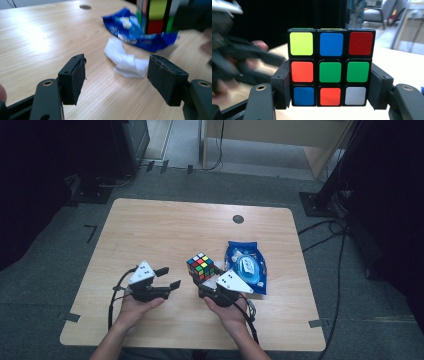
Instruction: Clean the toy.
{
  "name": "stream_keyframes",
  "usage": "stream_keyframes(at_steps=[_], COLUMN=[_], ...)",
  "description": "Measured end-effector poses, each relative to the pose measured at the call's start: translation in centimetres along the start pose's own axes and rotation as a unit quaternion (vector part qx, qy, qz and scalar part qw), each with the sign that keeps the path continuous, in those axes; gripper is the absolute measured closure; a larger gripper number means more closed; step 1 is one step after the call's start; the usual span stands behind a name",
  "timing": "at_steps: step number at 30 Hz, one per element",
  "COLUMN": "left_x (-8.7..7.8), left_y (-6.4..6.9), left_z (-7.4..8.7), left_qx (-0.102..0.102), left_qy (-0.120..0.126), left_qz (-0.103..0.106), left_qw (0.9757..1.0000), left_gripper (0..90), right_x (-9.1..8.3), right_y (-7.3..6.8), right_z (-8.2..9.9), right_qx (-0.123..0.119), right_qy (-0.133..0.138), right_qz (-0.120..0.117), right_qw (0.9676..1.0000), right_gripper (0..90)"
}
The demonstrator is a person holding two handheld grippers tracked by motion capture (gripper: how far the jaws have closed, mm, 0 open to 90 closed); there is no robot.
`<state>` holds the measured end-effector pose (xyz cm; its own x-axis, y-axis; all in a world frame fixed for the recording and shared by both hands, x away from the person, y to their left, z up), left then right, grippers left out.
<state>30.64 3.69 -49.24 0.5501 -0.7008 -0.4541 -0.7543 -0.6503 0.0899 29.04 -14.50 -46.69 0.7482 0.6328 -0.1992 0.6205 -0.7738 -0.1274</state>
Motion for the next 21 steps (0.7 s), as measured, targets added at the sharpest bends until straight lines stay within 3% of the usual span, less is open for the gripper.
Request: stream_keyframes(at_steps=[2,3,4,5,11,14,21], left_x=[0.5,0.7,0.7,0.7,0.0,-0.1,-0.1], left_y=[1.4,2.3,2.3,2.9,3.3,3.4,3.4], left_z=[-0.2,-0.2,-0.2,-0.2,-0.7,-0.6,-0.5], left_qx=[0.028,0.054,0.054,0.074,0.097,0.104,0.103], left_qy=[0.004,0.008,0.008,0.015,0.056,0.059,0.062], left_qz=[0.007,0.008,0.008,0.006,-0.007,-0.009,-0.006], left_qw=[0.9996,0.9985,0.9985,0.9971,0.9937,0.9928,0.9927], left_gripper=[31.6,31.7,31.8,32.3,35.4,38.8,39.4], right_x=[0.1,0.2,0.3,0.4,0.7,0.8,0.8], right_y=[-0.9,-1.1,-1.4,-1.8,-2.9,-3.1,-3.3], right_z=[0.0,0.0,0.0,0.1,0.4,0.3,0.1], right_qx=[0.005,0.006,0.009,0.012,0.024,0.040,0.048], right_qy=[-0.001,-0.001,-0.003,-0.005,-0.018,-0.021,-0.033], right_qz=[-0.013,-0.017,-0.023,-0.028,-0.047,-0.055,-0.068], right_qw=[0.9999,0.9998,0.9997,0.9995,0.9984,0.9975,0.9960], right_gripper=[34.6,34.6,34.6,34.6,34.5,34.5,34.3])
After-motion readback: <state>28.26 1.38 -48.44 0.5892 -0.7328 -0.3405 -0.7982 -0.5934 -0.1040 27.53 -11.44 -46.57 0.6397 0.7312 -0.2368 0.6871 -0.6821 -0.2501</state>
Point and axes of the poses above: each handheld gripper's, and its own axes: x roughly forward along the jaws, z roughly out of its underside, y roughly to its right, the point moved 5 cm from there along x, roughly forward along the jaws, and after that the axes turned 2 degrees about -z, right-handed, at the moved point
